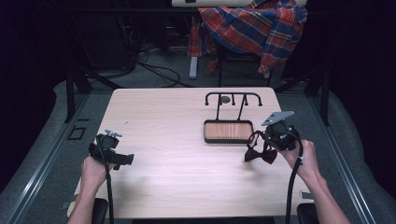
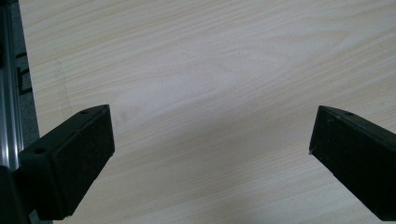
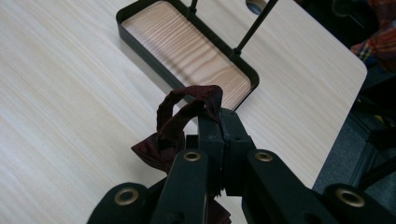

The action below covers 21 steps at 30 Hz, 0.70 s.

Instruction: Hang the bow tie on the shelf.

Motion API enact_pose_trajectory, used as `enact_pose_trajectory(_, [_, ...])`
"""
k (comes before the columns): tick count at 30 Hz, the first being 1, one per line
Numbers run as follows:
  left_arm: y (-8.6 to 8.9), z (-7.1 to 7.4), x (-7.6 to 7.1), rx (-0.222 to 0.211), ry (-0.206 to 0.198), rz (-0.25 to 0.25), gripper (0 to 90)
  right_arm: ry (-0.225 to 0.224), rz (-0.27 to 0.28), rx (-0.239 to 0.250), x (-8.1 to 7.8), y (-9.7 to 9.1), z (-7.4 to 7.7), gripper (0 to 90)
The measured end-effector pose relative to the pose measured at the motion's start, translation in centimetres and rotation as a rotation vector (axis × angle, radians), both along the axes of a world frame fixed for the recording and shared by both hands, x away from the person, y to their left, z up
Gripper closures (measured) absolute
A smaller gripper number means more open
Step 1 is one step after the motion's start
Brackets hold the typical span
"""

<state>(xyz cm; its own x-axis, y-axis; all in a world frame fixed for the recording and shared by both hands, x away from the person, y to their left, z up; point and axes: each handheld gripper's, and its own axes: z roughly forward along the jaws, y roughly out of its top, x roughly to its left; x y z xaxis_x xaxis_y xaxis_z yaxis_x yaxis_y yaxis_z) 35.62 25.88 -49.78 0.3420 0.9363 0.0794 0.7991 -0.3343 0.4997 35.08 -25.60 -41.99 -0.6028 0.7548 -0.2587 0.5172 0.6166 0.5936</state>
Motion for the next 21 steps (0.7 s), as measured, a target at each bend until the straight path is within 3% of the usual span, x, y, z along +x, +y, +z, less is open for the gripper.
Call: enact_pose_trajectory(21, [0.0,0.0,0.0,-0.001,-0.001,0.000,0.1,-0.034,-0.019,0.015,1.3,-0.5,1.3,89.6])
